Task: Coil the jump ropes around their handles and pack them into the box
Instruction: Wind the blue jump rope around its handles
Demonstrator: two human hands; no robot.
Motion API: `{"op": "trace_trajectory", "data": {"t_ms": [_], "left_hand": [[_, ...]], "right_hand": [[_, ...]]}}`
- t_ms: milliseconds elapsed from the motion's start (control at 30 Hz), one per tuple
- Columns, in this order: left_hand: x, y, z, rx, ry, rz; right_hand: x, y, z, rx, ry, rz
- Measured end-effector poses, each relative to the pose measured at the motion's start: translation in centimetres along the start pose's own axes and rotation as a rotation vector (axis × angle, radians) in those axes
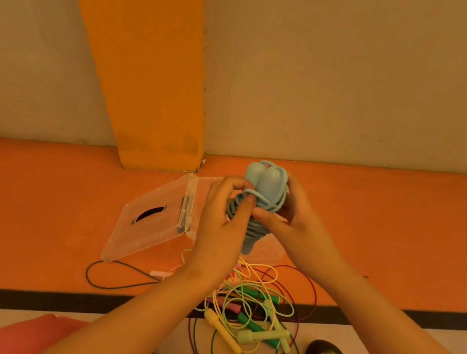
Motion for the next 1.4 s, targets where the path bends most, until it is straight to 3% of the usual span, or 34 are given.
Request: {"op": "trace_trajectory", "data": {"t_ms": [133, 400, 567, 733, 833, 933, 1200, 1400], "left_hand": [[0.7, -0.3, 0.7, -0.080, 0.033, 0.149], [1.0, 0.5, 0.7, -0.097, -0.190, -0.067], [0.9, 0.8, 0.3, -0.015, -0.329, -0.214], [1.0, 0.6, 0.6, -0.002, -0.278, -0.209], [1.2, 0.6, 1.1, 0.008, -0.235, -0.228], [1.1, 0.5, 1.3, 0.011, -0.212, -0.222], [1.9, 0.7, 0.8, -0.326, 0.103, 0.303], [1.3, 0.8, 0.4, -0.401, 0.034, 0.349]], "right_hand": [[0.4, 0.3, 0.1, 0.021, 0.041, -0.059], [0.7, 0.3, -0.3, 0.053, 0.082, -0.128], [0.9, 0.0, -0.3, 0.007, 0.074, -0.113], [0.8, 0.4, -0.2, -0.085, 0.081, -0.176], [0.8, 0.1, -0.2, -0.119, 0.065, 0.027], [0.8, 0.2, -0.3, -0.132, 0.079, 0.070], [1.1, -0.8, -0.1, -0.006, 0.174, -0.020], [1.1, -0.7, 0.5, 0.032, 0.308, -0.001]]}}
Point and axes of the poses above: each hand's wrist, its own z-axis towards the middle knuckle, its own x-axis out of the back of the hand, y = z × x, the point moved 2 cm from there along z, towards the middle knuckle, and after that the axes turned 11 degrees about z, right-handed, at the moved point
